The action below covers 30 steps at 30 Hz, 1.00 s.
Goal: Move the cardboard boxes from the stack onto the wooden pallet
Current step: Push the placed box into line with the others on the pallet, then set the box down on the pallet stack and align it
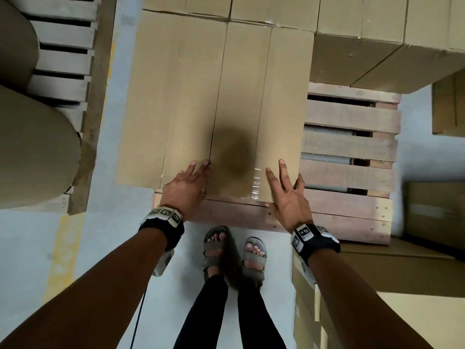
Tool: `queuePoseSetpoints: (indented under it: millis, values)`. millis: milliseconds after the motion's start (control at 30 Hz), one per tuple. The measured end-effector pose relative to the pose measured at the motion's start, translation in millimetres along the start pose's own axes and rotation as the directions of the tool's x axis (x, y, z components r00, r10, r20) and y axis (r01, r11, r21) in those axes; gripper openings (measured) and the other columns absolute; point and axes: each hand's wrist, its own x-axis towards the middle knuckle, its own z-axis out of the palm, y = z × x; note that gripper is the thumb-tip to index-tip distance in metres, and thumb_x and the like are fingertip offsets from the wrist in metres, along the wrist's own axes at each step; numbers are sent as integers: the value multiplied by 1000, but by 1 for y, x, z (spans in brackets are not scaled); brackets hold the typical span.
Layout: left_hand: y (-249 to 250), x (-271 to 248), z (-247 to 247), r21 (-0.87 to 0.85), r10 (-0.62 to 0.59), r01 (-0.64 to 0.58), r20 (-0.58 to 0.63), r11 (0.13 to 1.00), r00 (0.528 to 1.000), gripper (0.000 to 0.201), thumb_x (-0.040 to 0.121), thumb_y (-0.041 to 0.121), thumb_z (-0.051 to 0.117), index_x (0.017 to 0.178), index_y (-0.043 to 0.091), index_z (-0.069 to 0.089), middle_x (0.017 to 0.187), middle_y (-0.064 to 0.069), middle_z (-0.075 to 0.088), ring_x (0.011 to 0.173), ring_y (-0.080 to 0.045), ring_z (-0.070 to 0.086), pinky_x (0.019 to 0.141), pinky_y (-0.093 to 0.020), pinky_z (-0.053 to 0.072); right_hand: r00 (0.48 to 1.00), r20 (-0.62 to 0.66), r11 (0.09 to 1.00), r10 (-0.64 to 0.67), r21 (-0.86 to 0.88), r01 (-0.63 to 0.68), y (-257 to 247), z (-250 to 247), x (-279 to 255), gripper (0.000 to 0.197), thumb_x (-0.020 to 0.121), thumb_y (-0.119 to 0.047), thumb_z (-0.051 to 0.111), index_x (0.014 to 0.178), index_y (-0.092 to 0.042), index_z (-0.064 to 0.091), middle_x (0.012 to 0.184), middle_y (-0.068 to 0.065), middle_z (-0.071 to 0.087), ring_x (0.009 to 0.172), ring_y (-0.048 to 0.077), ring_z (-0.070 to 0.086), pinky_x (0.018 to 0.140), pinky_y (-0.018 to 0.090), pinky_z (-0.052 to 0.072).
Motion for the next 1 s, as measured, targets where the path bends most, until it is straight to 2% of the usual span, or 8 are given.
queuePoseSetpoints:
  millis: [133,200,300,400,467,567,700,1000]
  values:
    - [5,-1,-8,-3,-47,47,70,999,996,80,98,18,51,164,41,13,172,23,7,160,-15,16,106,-52,52,998,-16,998,53,-17,-53,-9,7,-1,116,92,6,63,163,-41,-16,167,-8,-37,153,61,5,86,50,62]
    - [11,-1,-19,-6,-76,77,123,997,990,81,98,13,48,164,42,12,172,23,4,160,-16,17,109,-53,50,997,14,996,81,-33,-81,-12,6,-4,114,93,10,59,163,-39,-15,169,-6,-34,155,57,-1,100,49,56]
    - [27,-8,-50,-86,-124,149,240,985,963,74,97,15,54,162,36,25,167,1,33,143,-30,48,110,-47,48,992,90,996,84,22,-86,-18,-15,-23,83,101,-1,56,165,-29,13,176,8,-3,159,45,7,123,52,36]
    - [46,-34,-81,-112,-63,109,354,988,933,57,97,29,62,153,26,47,148,-13,57,129,-34,59,106,-43,51,981,143,979,129,139,-149,-27,-48,-61,65,102,-18,60,158,-33,31,159,13,45,141,34,48,111,46,49]
    - [59,-62,-97,-132,-37,91,363,987,931,50,95,33,61,144,29,55,137,-13,65,118,-34,65,97,-41,55,980,130,964,151,198,-175,-36,-71,-94,56,101,-22,61,151,-34,40,142,9,61,122,31,62,98,43,56]
    - [82,-118,-132,-196,14,48,308,979,951,55,91,37,56,147,35,54,140,-8,65,120,-31,65,98,-35,53,972,111,937,206,264,-229,-52,-110,-156,42,100,-22,59,141,-31,52,130,9,67,113,34,66,92,42,56]
    - [125,-204,-181,-273,97,-26,252,962,963,41,98,22,61,139,19,62,141,-8,63,125,-29,62,95,-26,43,968,64,881,243,402,-248,-72,-146,-244,33,96,-22,62,128,-31,60,122,7,72,108,32,68,94,44,58]
    - [198,-342,-208,-304,301,-216,265,928,916,40,98,24,70,136,12,65,135,-10,67,116,-28,66,106,-37,49,901,-20,731,433,592,-339,-101,-144,-435,24,93,-19,73,116,-22,71,102,-1,78,97,28,73,89,37,57]
